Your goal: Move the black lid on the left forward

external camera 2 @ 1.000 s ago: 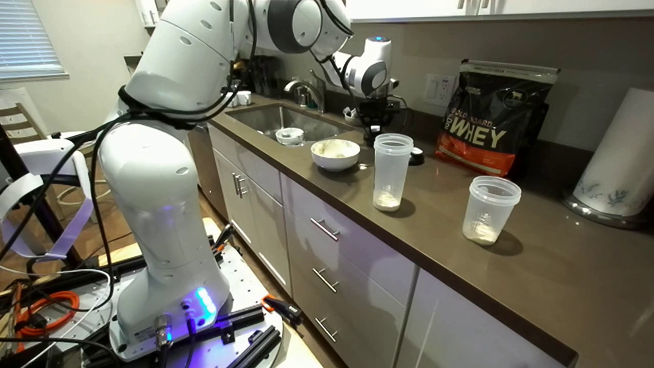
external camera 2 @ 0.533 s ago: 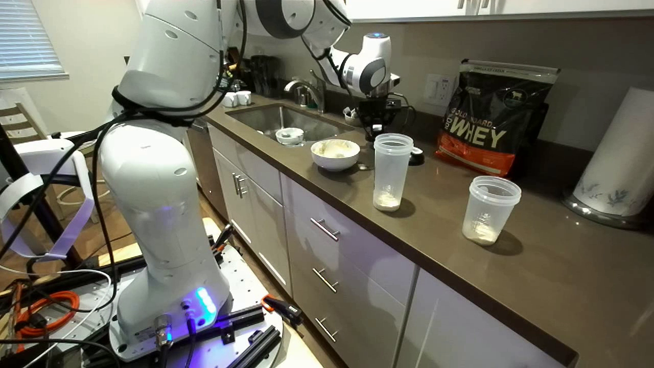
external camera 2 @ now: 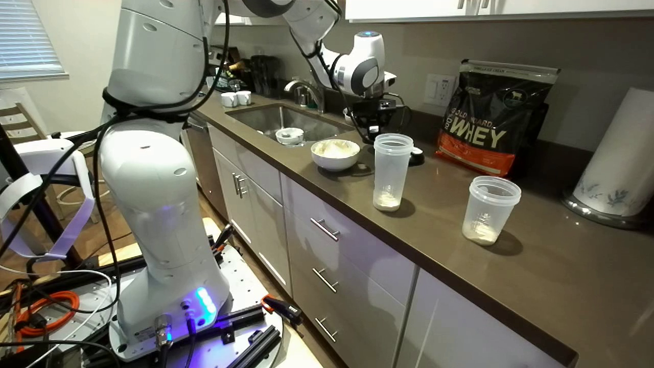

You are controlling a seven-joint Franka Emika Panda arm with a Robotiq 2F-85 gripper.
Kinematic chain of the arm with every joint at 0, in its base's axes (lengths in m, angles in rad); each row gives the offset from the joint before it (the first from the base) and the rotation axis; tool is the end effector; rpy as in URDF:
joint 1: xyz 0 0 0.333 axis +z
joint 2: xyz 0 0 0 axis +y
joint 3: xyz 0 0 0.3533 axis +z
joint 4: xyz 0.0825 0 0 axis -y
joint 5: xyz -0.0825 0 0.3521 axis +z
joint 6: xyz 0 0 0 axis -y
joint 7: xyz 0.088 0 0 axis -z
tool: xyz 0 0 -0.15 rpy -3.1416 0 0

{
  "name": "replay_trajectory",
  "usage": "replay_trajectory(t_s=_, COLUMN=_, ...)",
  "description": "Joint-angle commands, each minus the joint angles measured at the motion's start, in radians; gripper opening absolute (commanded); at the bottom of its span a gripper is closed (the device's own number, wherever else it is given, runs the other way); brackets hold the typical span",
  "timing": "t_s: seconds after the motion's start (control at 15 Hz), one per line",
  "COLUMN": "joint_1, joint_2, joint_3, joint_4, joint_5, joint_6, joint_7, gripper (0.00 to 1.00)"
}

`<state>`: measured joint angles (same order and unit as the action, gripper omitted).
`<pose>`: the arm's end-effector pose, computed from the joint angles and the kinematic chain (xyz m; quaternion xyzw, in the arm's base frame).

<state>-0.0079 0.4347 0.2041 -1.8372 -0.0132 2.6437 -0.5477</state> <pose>0.6718 0.1190 0.3522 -0.9185 -0.3454 -0.1925 0.0024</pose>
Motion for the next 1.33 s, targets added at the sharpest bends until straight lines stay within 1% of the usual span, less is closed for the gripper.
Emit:
replay_trajectory(t_s=0.0, joint_1=-0.007, joint_2=-0.094, joint_3=-0.011, joint_4=-0.113, joint_5=-0.004, joint_6=0.026, joint_7=0.03, gripper=0.13)
replay_trajectory(t_s=0.47, joint_1=0.001, joint_2=-0.169, joint_3=-0.039, joint_4=-0.21, joint_5=-0.01, joint_6=0.025, joint_7=0.044, gripper=0.13)
replay_trajectory(t_s=1.0, joint_1=-0.001, joint_2=-0.215, joint_3=-0.061, joint_4=-0.285, joint_5=-0.006, joint_6=0.024, joint_7=0.055, gripper=0.13)
replay_trajectory(t_s=1.07, joint_1=-0.001, joint_2=-0.218, joint_3=-0.064, joint_4=-0.29, joint_5=-0.006, joint_6=0.022, joint_7=0.056, gripper=0.34)
replay_trajectory(t_s=1.13, joint_1=-0.002, joint_2=-0.221, joint_3=-0.066, joint_4=-0.295, joint_5=-0.005, joint_6=0.023, joint_7=0.056, gripper=0.63)
replay_trajectory(t_s=1.2, joint_1=-0.002, joint_2=-0.222, joint_3=-0.069, joint_4=-0.298, joint_5=-0.005, joint_6=0.021, joint_7=0.056, gripper=0.64)
replay_trajectory(t_s=1.27, joint_1=-0.002, joint_2=-0.225, joint_3=-0.071, joint_4=-0.299, joint_5=-0.004, joint_6=0.018, joint_7=0.056, gripper=0.7)
